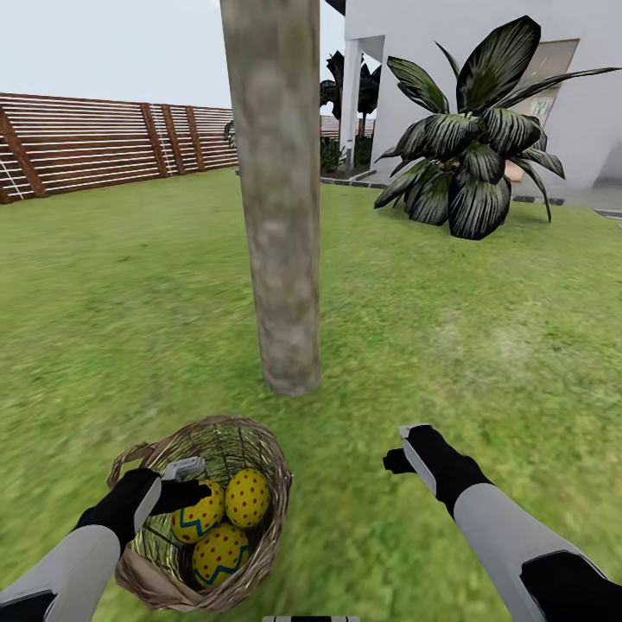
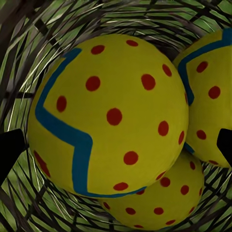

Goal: Take the three Easter eggs out of the wicker basket on the lawn in the garden, then place them on the lawn next to a single tree (choose any tree) so that all three eggs are next to the same tree and none are left in the basket.

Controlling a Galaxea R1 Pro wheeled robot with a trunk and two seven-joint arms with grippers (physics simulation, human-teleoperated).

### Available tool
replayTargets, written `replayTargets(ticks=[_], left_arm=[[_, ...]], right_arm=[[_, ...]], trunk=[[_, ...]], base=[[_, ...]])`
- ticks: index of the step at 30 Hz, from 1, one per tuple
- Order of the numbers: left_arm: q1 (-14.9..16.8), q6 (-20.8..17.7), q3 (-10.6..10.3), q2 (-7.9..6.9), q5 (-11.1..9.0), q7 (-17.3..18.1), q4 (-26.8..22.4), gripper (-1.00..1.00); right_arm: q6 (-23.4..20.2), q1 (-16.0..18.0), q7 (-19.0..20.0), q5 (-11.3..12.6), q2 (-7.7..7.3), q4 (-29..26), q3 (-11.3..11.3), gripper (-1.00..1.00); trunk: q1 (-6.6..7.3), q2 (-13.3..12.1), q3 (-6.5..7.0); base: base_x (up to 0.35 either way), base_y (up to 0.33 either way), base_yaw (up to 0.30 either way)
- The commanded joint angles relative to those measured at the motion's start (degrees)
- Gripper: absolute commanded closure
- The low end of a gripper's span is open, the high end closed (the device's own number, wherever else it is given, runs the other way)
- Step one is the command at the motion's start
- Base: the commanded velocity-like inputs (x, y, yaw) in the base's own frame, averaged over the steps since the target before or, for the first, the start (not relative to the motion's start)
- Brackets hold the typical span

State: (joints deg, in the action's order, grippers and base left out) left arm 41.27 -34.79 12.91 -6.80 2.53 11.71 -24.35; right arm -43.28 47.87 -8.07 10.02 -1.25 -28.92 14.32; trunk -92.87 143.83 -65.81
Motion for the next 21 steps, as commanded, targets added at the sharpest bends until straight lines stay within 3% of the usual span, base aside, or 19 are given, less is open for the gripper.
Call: replayTargets(ticks=[1, 15, 21], left_arm=[[0.0, -0.3, 0.4, 0.04, 0.3, 0.3, -0.1, -1.00], [0.0, -0.4, 0.4, 0.03, 0.2, 0.3, -0.1, -1.00], [0.0, -0.5, 0.5, 0.03, 0.2, 0.3, -0.1, -1.00]], right_arm=[[-0.2, 0.0, -0.5, 0.6, -0.07, -0.1, 0.4, -1.00], [-0.2, 0.0, -0.5, 0.6, -0.16, -0.1, 0.4, -1.00], [-0.2, 0.0, -0.5, 0.6, -0.16, -0.2, 0.4, -1.00]], trunk=[[0.01, 0.0, -0.05], [-0.30, 0.2, -2.71], [-0.30, 0.2, -2.71]], base=[[0.000, 0.000, 0.000], [0.000, 0.000, 0.000], [0.000, 0.000, 0.000]])
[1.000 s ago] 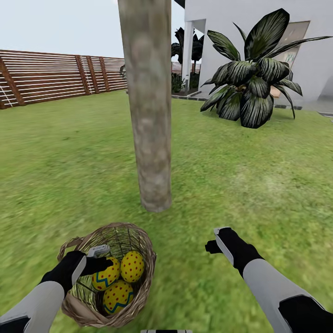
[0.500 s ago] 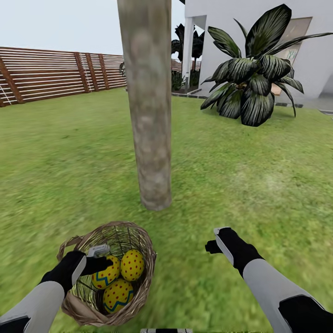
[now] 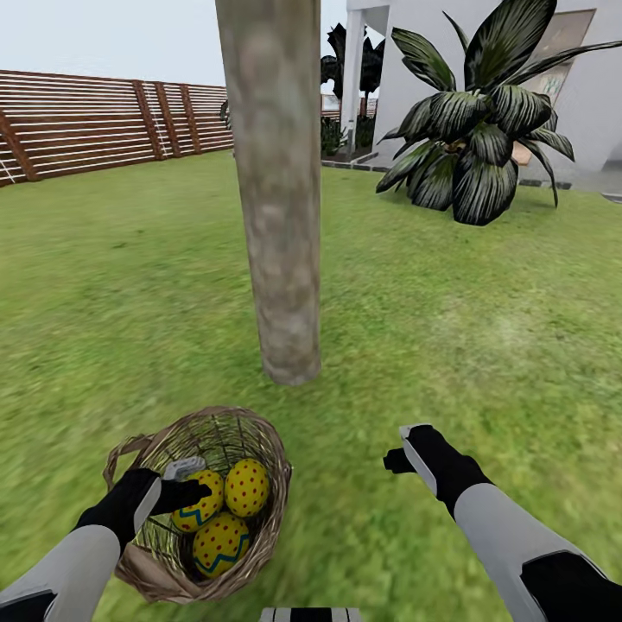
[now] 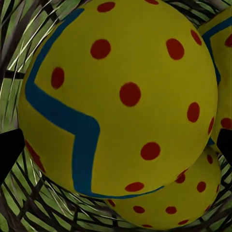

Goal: Take the three Easter eggs out of the wicker basket on the lawn in the garden, then place them on the lawn next to a single tree (choose any tree) so that all three eggs are next to the same tree and none are left in the basket.

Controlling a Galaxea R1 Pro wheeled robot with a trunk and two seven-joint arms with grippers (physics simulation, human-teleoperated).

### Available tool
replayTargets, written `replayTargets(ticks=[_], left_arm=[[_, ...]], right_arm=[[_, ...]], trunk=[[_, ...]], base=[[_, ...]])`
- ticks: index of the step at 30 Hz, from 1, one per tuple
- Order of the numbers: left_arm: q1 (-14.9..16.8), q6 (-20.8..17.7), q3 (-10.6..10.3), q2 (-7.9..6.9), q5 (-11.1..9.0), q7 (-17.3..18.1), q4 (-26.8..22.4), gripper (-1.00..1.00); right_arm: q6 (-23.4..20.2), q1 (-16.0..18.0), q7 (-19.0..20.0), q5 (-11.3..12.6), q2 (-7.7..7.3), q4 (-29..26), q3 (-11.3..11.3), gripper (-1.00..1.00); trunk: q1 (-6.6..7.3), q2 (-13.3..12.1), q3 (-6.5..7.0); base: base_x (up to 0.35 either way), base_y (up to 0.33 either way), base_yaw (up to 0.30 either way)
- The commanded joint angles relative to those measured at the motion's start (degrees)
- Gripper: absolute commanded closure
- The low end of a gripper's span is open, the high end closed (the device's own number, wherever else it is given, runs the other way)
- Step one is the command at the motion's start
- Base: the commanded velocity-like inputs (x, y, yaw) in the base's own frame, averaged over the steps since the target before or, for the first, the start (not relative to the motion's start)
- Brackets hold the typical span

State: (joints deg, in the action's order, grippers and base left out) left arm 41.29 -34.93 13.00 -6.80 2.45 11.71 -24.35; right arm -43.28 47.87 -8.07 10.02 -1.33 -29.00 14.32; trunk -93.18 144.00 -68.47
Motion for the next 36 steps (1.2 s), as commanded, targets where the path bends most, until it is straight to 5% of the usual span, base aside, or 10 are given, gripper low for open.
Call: replayTargets(ticks=[1, 8, 36], left_arm=[[0.0, -0.3, 0.4, 0.04, 0.3, 0.3, -0.1, -1.00], [0.0, -0.4, 0.4, 0.04, 0.3, 0.3, -0.1, -1.00], [0.0, -0.2, 0.4, 0.11, 0.2, 0.3, -0.1, -1.00]], right_arm=[[-0.2, 0.0, -0.5, 0.6, -0.07, -0.1, 0.4, -1.00], [-0.2, 0.0, -0.5, 0.6, 0.01, -0.1, 0.5, -1.00], [-0.2, 0.0, -0.4, 0.6, 0.10, -0.1, 0.5, -1.00]], trunk=[[-0.01, 0.0, -0.27], [-0.20, 0.1, -1.82], [-0.25, 0.2, -2.26]], base=[[0.000, 0.000, 0.000], [0.000, 0.000, 0.000], [0.000, 0.000, 0.000]])
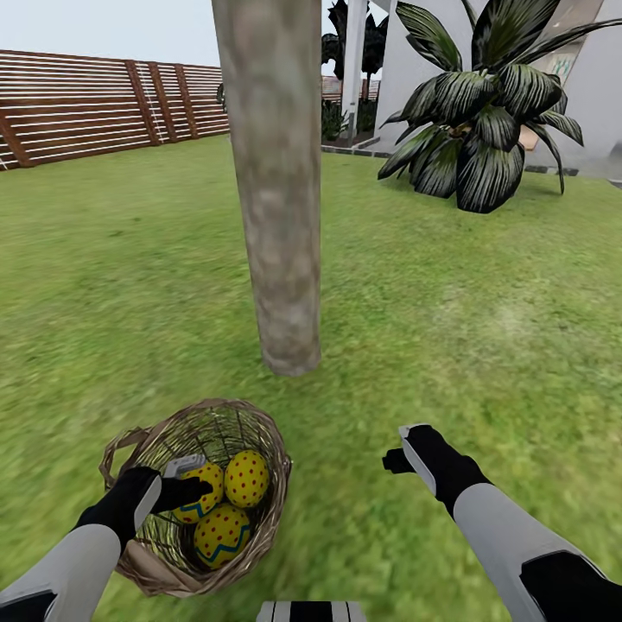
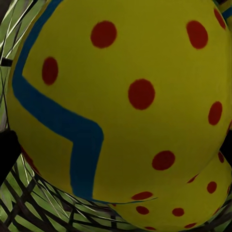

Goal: Take the three Easter eggs out of the wicker basket on the lawn in the garden, then place them on the lawn next to a single tree (choose any tree) so that all three eggs are next to the same tree and none are left in the basket.

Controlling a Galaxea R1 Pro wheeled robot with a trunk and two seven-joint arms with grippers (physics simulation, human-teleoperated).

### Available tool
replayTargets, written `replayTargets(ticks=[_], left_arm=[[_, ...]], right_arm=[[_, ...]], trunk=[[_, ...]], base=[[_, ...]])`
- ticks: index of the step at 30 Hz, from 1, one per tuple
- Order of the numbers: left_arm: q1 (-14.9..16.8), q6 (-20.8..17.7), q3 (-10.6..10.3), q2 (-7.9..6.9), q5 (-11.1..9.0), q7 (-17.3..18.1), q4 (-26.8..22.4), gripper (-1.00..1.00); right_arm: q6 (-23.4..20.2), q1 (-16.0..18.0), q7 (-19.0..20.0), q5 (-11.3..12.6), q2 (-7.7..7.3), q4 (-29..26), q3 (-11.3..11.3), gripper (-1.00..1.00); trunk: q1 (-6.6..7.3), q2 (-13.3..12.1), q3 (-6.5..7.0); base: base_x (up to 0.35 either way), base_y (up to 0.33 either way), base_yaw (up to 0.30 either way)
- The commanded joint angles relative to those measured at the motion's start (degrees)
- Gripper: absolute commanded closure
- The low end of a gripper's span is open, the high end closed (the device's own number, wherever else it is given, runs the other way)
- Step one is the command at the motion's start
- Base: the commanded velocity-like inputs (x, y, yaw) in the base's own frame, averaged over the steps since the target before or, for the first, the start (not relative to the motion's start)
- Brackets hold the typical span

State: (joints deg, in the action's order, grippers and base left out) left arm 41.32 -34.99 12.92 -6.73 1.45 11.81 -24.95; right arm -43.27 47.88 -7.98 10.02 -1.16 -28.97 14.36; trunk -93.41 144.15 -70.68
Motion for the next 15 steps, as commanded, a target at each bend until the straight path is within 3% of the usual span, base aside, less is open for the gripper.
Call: replayTargets(ticks=[1, 13, 14, 15], left_arm=[[0.0, -0.2, 0.4, 0.06, 1.2, 0.2, 0.5, -1.00], [0.0, -0.1, 0.4, 0.49, 1.1, 0.0, 0.5, -1.00], [0.0, -0.1, 0.5, 0.45, 1.0, 0.0, 0.5, 1.00], [0.0, -0.1, 0.5, 0.44, 1.0, 0.0, 0.5, 1.00]], right_arm=[[-0.2, 0.0, -0.5, 0.6, -0.07, -0.1, 0.4, -1.00], [-0.2, 0.0, -0.5, 0.6, -0.10, -0.1, 0.4, -1.00], [-0.2, 0.0, -0.5, 0.6, -0.11, -0.1, 0.4, -1.00], [-0.2, 0.0, -0.5, 0.6, -0.12, -0.1, 0.4, -1.00]], trunk=[[-0.01, 0.0, -0.06], [-0.01, 0.0, -0.06], [-0.01, 0.0, -0.06], [-0.01, 0.0, -0.06]], base=[[0.000, 0.000, 0.000], [0.000, 0.000, 0.000], [0.000, 0.000, 0.000], [0.000, 0.000, 0.000]])
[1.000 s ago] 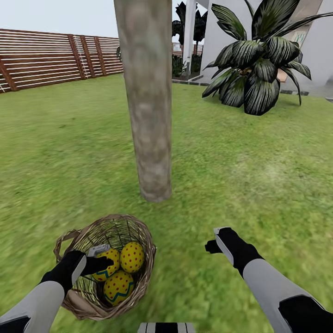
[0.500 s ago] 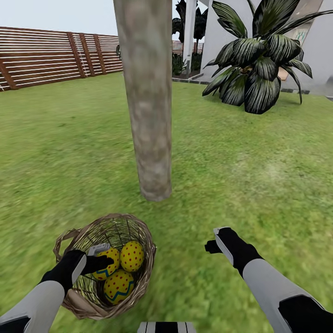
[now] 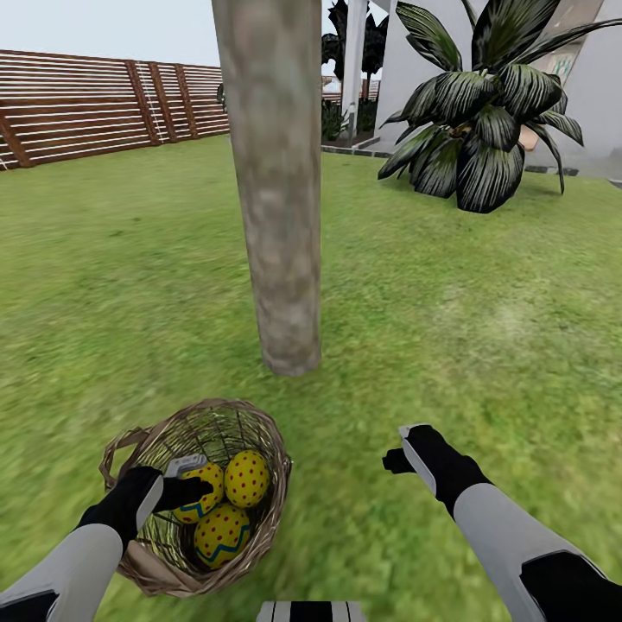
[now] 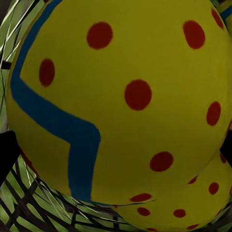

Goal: Take the three Easter eggs out of the wicker basket on the lawn in the garden, then place them on the lawn next to a single tree (choose any tree) so that all three eggs are next to the same tree and none are left in the basket.

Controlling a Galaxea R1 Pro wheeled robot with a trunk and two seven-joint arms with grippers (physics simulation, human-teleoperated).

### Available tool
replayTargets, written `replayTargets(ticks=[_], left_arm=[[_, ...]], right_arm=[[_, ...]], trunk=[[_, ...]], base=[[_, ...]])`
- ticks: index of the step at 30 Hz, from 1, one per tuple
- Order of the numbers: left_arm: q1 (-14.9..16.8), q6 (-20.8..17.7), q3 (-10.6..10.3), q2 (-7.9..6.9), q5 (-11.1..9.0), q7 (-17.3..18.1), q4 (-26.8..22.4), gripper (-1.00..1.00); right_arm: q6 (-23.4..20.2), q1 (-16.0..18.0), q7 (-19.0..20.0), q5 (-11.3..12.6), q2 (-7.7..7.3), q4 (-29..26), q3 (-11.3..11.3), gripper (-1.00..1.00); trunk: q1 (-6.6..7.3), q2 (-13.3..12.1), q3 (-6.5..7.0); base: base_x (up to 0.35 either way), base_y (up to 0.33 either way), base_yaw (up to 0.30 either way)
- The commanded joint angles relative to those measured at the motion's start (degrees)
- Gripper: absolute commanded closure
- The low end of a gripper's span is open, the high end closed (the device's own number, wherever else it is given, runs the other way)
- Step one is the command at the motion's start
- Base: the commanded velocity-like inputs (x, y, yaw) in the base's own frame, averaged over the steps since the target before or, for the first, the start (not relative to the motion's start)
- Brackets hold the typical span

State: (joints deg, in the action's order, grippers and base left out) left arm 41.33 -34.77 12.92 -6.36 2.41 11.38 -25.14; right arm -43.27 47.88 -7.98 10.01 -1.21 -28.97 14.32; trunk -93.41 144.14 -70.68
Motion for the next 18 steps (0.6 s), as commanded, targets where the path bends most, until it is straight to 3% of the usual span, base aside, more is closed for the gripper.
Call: replayTargets(ticks=[1, 18], left_arm=[[0.0, -0.3, 0.5, 0.08, 0.1, 0.5, 0.7, 1.00], [0.0, -0.3, 0.5, 0.12, 0.0, 0.4, 0.7, 1.00]], right_arm=[[-0.2, 0.0, -0.5, 0.6, -0.09, -0.1, 0.4, -1.00], [-0.2, 0.0, -0.5, 0.6, -0.11, -0.1, 0.4, -1.00]], trunk=[[-0.01, 0.0, -0.05], [-0.01, 0.0, -0.05]], base=[[0.000, 0.000, 0.000], [0.000, 0.000, 0.000]])
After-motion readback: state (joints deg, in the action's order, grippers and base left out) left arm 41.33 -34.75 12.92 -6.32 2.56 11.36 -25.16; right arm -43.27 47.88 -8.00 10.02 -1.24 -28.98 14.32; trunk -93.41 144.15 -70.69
